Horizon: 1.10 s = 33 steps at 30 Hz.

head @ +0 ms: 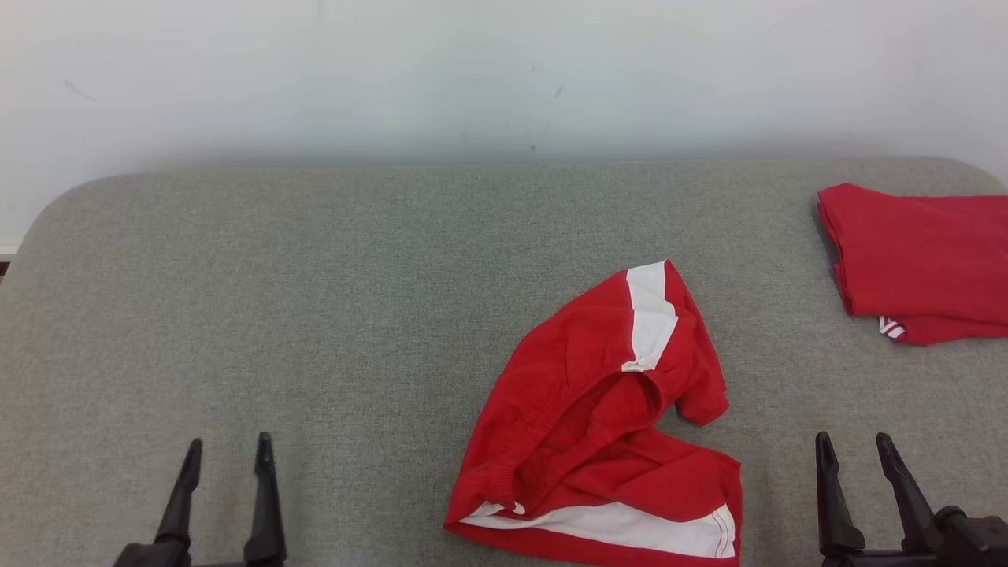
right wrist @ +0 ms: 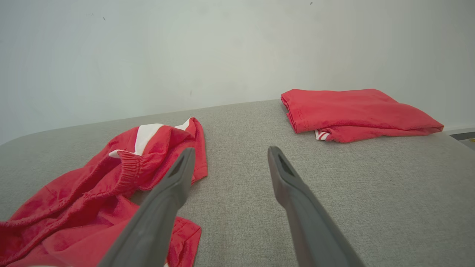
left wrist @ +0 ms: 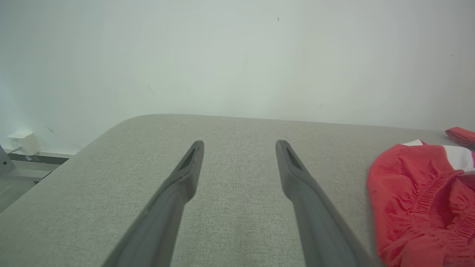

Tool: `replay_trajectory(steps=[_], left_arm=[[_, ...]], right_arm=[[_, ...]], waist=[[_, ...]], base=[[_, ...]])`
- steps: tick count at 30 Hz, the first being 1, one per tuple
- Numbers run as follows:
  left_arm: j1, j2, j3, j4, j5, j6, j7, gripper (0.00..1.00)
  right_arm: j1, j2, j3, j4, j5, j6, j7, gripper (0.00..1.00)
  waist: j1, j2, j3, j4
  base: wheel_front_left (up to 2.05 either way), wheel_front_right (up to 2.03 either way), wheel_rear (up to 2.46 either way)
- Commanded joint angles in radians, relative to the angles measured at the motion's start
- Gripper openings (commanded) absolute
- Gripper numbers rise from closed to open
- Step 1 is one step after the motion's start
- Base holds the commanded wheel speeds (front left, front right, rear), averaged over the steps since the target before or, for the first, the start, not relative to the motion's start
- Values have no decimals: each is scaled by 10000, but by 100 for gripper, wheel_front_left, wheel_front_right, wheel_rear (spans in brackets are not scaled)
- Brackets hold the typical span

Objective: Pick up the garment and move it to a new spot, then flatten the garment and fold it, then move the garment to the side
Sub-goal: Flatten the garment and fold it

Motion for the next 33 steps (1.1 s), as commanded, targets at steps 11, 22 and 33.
replay_trajectory(steps=[11,22,33], left_arm=[[299,-334,820,55,555,-500,-32,100],[-55,-648,549,140,912,-767,-32,100],[-393,-767,91,299,769,-721,-33,100]], right_arm=[[62,-77,151,102,112,-27,-44,100],[-1373,-506,1599,1074,18,-27,70,100],[-3016,-871,2407,3268,-272,-28,720,100]], waist=[[0,0,2,88],[0,0,-23,641],[0,0,133,1700]], base=[[0,0,0],[0,0,0],[0,0,0]])
